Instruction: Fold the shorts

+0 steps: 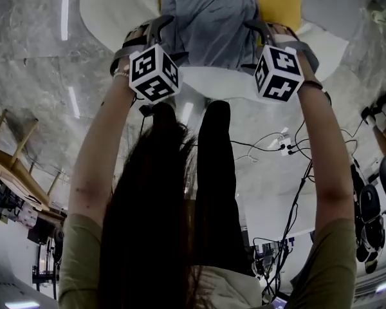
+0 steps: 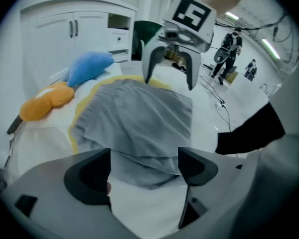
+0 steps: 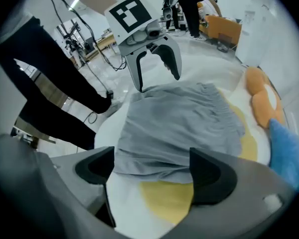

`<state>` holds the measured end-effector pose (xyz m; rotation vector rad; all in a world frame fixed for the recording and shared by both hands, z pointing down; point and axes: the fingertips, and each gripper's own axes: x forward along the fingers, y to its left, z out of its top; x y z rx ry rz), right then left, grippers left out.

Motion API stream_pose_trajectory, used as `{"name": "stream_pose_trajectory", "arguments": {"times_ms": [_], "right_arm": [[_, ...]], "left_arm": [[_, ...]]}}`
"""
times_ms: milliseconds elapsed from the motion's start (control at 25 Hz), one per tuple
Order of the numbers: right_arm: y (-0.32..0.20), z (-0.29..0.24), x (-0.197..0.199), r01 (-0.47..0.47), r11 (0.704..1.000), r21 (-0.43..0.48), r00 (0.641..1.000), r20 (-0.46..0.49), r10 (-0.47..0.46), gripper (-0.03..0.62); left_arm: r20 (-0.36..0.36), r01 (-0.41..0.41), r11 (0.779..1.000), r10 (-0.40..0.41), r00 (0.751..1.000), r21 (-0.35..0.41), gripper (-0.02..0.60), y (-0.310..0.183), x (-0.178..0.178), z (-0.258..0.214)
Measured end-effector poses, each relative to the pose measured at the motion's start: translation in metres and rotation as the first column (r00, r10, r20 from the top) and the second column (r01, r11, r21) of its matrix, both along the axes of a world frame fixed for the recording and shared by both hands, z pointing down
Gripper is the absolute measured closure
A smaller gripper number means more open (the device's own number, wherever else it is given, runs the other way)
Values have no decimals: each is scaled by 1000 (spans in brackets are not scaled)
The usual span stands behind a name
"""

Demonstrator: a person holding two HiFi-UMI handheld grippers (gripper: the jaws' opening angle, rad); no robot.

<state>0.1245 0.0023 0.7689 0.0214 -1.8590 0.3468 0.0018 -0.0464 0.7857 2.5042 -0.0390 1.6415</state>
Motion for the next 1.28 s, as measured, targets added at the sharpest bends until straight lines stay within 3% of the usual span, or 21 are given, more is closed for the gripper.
{"name": "stream_pose_trajectory", "arguments": {"times_ms": [120,200,280,520,800,920,1080,1280], "right_arm": [[69,5,-11,90,989,-116,996,15,-89,129],[99,9,-19,133,977,-168,991,24,-130,129],[113,13,-23,138,972,-189,990,19,-136,129],[134,28,2,96,965,-245,992,-61,-114,129],[136,34,10,60,963,-262,992,-89,-86,130],[131,24,-4,-22,962,-274,999,-38,12,130],[100,7,-20,-133,968,-211,988,52,147,130],[50,15,-9,-142,986,-89,989,27,145,129]], "left_arm": [[-6,-195,980,195,981,-33,176,82,-4,10],[-20,-316,945,315,949,-87,176,139,-13,31],[-16,-364,916,367,930,-166,176,173,-23,45],[119,-215,951,245,962,-221,176,146,-41,47],[154,-165,955,207,966,-247,176,137,-54,45],[103,-147,964,173,980,-221,176,135,-39,30],[-23,-140,985,138,990,-102,176,109,-2,7],[-12,-114,993,114,993,-23,176,49,34,20]]}}
